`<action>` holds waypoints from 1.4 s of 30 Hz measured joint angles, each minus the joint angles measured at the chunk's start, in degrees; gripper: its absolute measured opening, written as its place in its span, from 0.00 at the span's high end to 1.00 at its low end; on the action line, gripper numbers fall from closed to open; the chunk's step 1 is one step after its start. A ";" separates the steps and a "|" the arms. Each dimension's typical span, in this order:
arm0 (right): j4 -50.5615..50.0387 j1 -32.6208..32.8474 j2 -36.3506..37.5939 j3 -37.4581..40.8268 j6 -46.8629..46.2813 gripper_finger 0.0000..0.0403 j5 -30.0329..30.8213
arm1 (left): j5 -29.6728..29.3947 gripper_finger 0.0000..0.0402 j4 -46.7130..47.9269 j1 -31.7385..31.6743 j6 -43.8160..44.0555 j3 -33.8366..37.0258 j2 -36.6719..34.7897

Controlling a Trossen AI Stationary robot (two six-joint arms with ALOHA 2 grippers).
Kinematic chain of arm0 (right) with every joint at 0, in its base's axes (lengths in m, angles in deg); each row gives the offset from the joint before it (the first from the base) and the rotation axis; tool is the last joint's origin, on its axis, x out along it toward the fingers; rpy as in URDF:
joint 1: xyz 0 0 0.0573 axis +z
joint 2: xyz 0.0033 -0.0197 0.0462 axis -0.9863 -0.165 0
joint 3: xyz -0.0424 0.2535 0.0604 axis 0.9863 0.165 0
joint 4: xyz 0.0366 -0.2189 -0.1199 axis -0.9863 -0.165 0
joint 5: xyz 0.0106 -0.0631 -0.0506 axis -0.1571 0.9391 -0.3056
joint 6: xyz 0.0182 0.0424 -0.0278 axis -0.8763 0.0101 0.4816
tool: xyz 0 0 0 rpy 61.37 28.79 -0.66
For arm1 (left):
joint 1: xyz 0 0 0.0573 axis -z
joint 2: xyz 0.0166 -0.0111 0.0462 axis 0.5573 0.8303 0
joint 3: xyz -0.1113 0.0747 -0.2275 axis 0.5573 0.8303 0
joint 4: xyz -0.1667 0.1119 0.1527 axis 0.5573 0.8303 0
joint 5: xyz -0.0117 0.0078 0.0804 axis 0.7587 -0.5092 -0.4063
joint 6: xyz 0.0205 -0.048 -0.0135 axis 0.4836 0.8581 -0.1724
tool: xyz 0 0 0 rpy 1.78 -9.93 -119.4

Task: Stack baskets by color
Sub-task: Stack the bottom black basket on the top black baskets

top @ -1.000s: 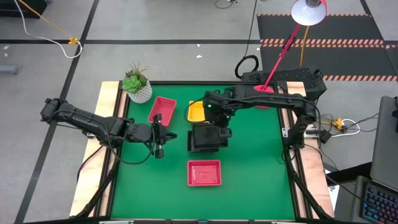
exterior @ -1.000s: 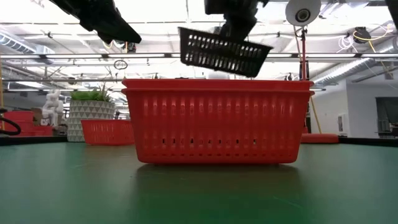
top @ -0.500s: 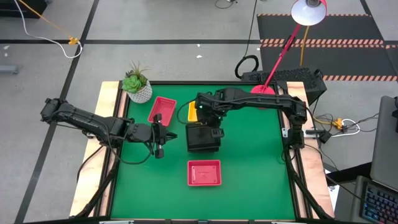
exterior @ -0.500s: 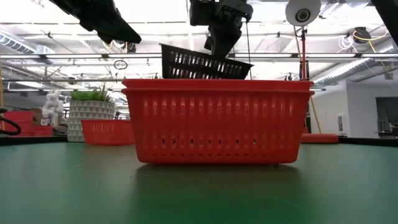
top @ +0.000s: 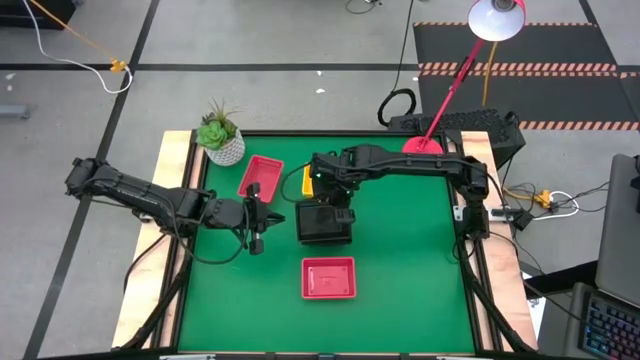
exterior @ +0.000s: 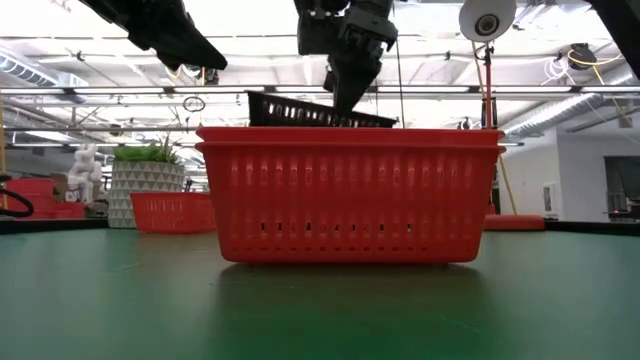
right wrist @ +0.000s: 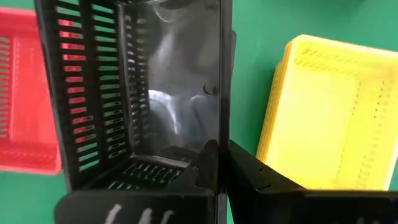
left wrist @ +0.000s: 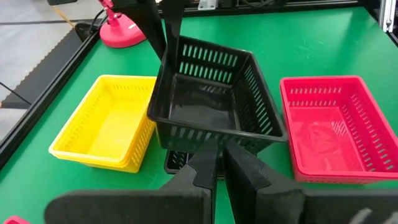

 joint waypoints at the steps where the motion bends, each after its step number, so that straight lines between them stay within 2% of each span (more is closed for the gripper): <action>1: 0.83 0.00 0.02 0.53 0.06 0.98 0.00 | 0.00 0.94 0.00 0.00 0.00 0.00 0.00; 6: 0.66 0.00 -0.18 3.56 0.06 0.98 0.02 | 0.00 0.94 -0.01 0.02 -0.09 0.00 0.00; 25: 9.70 0.00 -0.09 11.80 -0.12 0.97 0.02 | 0.00 0.94 -0.02 0.00 -0.39 0.00 0.00; 42: 13.10 0.02 -0.07 14.47 -1.03 0.78 0.03 | 0.00 0.94 -0.02 0.02 -0.42 0.00 0.00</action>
